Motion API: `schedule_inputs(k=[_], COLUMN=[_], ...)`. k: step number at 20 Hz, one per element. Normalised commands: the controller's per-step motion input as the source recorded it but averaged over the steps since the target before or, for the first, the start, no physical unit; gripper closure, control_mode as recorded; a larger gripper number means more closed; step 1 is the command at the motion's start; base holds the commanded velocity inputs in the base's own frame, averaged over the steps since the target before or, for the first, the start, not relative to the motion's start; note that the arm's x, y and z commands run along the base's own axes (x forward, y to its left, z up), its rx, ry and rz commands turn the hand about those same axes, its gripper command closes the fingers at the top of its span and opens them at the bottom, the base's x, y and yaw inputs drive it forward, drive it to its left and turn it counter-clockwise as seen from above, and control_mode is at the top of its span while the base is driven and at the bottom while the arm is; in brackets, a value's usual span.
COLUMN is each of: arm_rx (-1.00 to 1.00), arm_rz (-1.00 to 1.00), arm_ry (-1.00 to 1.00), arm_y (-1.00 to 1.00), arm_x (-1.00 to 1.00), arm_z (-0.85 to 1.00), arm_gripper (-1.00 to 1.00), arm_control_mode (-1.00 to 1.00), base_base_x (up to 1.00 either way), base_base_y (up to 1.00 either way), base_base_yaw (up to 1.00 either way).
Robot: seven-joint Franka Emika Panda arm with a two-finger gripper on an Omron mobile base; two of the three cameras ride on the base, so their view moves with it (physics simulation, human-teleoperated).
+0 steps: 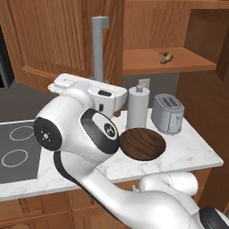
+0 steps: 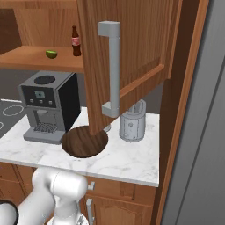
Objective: Open the cabinet. Pick the kiwi and banana from the cabinet and place them into the bowl. Then close the cabinet.
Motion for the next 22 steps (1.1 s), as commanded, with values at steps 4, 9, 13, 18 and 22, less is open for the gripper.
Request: schedule_inputs(k=[4,9,13,18,22], arm_rx=[-0.05,-0.08,-0.07,0.0,0.24], arm_rz=[0.0,0.01,0.0,0.0,0.01], arm_ry=[0.0,0.01,0.0,0.0,-0.01], arm_y=[0.62,0.1,-0.02,-0.44,-1.0], arm_x=[-0.09,-0.63,-1.0,-0.87,-0.28], arm_z=[-0.01,-0.33,-0.52,-0.35,0.02], arm_gripper=[-1.0,-1.0,-1.0,-1.0,-1.0], arm_control_mode=[-1.0,-1.0,-1.0,-1.0,-1.0], base_base_x=[0.0,0.0,0.0,0.0,0.0], base_base_y=[0.0,0.0,0.0,0.0,0.0], base_base_yaw=[0.0,0.0,0.0,0.0,0.0])
